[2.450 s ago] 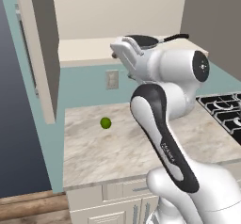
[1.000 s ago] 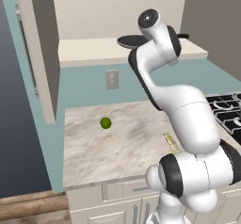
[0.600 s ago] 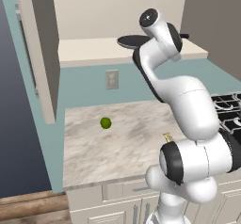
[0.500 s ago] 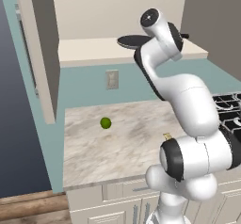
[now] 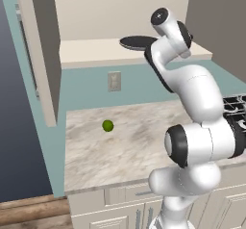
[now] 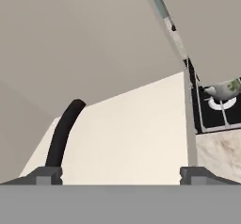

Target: Pick the pan from the cabinet and place it on the stove. Then turn on the stove burner for the pan.

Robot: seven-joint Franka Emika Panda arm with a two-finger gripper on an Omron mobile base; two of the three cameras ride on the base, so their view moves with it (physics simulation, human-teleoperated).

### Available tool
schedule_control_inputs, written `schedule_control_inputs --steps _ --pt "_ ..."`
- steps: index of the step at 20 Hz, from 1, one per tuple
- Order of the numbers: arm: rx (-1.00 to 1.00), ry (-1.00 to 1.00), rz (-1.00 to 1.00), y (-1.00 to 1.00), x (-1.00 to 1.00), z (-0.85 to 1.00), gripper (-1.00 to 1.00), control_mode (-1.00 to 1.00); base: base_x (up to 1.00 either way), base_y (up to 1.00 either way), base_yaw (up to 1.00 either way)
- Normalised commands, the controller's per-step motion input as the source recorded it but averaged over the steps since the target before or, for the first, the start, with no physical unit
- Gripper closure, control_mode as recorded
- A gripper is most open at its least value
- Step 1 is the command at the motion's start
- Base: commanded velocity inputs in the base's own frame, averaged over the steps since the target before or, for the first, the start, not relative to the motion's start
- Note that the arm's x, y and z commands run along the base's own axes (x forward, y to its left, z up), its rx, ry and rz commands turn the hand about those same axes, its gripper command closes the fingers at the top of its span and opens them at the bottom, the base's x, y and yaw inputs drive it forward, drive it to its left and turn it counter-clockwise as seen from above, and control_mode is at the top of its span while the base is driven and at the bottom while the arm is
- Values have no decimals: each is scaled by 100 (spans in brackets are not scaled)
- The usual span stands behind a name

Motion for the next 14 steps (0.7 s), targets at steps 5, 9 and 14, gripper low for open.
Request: schedule_control_inputs --steps 5,9,14 --pt "-1 5 0 -32 39 -1 -100 -100 0 0 0" --pt "-1 4 0 -26 42 -6 -100 -100 0 0 0" --pt "0 2 -2 -20 47 -14 -100 -100 0 0 0"
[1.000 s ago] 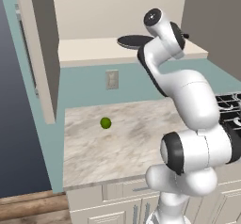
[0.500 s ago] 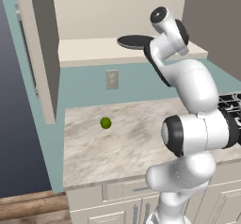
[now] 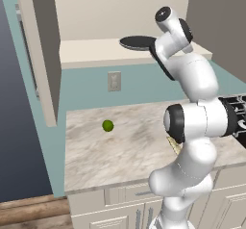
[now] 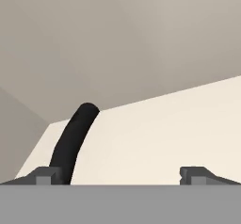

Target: Pick the pan from the cabinet and place it on the stove. Then turn on the stove burner for the pan.

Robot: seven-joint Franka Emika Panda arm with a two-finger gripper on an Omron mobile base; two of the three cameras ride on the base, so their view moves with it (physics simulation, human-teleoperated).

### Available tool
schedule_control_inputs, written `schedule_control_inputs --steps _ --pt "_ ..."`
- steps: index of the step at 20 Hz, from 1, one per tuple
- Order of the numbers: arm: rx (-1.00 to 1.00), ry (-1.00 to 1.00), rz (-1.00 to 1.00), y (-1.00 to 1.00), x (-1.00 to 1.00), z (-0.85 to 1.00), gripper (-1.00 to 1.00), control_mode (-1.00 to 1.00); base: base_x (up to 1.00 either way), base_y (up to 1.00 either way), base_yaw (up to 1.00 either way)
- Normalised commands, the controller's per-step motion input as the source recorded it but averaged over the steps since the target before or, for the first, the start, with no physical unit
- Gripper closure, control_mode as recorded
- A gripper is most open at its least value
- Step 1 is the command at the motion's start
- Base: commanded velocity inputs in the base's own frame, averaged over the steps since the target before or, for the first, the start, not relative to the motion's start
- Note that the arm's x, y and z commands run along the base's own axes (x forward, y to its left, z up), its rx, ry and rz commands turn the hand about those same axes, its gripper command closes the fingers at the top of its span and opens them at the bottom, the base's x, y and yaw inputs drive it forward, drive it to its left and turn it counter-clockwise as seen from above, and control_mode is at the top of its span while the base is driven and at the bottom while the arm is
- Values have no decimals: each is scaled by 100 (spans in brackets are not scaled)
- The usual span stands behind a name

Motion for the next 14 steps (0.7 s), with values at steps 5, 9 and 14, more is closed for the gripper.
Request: schedule_control_inputs --steps 5,9,14 --pt "0 5 -2 -15 48 -10 -100 -100 0 0 0" --pt "0 6 -4 -10 49 -4 -100 -100 0 0 0" --pt "0 7 -4 -6 46 -6 -100 -100 0 0 0"
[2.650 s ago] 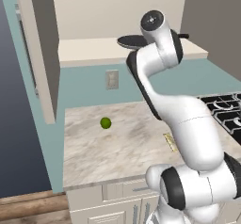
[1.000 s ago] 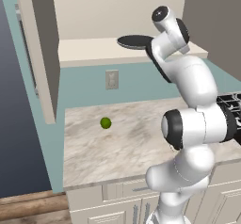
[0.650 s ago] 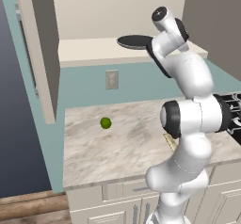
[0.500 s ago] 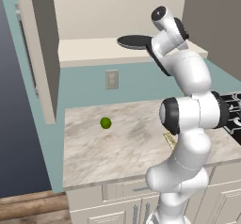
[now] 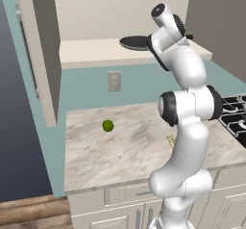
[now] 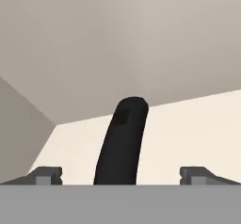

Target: Pick the pan from the cabinet and place it on the stove. Then turn on the stove burner for the pan.

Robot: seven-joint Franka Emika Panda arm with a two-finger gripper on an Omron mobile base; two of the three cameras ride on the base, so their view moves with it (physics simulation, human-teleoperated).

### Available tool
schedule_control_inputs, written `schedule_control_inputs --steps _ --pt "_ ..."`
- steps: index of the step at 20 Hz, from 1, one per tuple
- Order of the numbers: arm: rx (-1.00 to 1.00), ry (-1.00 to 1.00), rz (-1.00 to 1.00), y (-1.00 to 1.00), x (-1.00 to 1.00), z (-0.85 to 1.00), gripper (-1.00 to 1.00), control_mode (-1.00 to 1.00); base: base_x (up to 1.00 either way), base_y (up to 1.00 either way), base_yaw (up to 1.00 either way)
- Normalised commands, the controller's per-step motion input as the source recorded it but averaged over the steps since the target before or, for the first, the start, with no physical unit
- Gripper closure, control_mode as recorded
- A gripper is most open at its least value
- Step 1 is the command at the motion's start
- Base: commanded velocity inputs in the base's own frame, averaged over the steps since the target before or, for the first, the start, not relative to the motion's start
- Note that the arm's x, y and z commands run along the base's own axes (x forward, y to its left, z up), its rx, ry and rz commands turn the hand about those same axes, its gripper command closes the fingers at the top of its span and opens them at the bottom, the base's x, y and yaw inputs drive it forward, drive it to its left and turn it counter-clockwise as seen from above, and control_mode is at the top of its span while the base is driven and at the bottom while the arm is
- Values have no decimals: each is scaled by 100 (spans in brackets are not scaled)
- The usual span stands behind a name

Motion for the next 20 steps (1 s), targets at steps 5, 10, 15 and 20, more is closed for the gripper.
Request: schedule_control_inputs --steps 5,10,15,20 --pt "0 6 -4 -5 43 -11 -100 -100 0 0 0" --pt "0 6 -5 -9 41 -10 -100 -100 0 0 0" --pt "0 6 -4 -9 28 -16 -100 -100 0 0 0" --pt "0 3 -2 -8 2 -32 -100 -100 0 0 0"
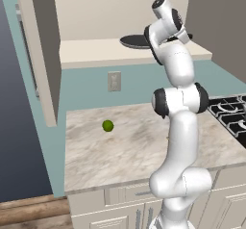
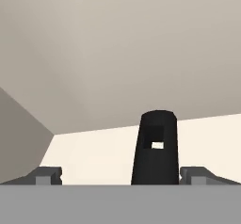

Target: Pick the pan from the cabinet and place it on the stove. Then turn on the stove burner for the pan.

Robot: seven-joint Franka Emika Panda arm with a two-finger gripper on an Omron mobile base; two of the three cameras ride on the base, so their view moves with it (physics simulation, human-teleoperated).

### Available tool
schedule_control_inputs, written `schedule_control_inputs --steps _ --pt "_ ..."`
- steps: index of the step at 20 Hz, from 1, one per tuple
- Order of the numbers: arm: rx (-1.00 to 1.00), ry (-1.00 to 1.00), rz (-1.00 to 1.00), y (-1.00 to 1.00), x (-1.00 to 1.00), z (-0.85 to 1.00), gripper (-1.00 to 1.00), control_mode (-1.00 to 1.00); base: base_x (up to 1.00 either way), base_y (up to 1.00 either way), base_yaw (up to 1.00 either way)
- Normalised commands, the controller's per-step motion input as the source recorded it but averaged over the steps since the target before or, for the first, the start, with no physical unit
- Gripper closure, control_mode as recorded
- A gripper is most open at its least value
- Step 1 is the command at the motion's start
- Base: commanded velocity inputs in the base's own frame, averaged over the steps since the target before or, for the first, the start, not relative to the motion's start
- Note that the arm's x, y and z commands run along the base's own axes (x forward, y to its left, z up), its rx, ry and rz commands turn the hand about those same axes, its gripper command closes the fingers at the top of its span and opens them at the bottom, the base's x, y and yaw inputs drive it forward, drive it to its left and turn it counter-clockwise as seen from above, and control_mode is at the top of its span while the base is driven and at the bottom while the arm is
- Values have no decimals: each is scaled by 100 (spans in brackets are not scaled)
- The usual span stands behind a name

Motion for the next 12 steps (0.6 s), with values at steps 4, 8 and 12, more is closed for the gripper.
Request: schedule_control_inputs --steps 4,8,12 --pt "0 0 -2 -4 0 -39 -100 -100 0 0 0" --pt "0 0 -1 -1 0 -40 -100 -100 0 0 0" --pt "0 0 0 0 0 -32 -100 -100 0 0 0"
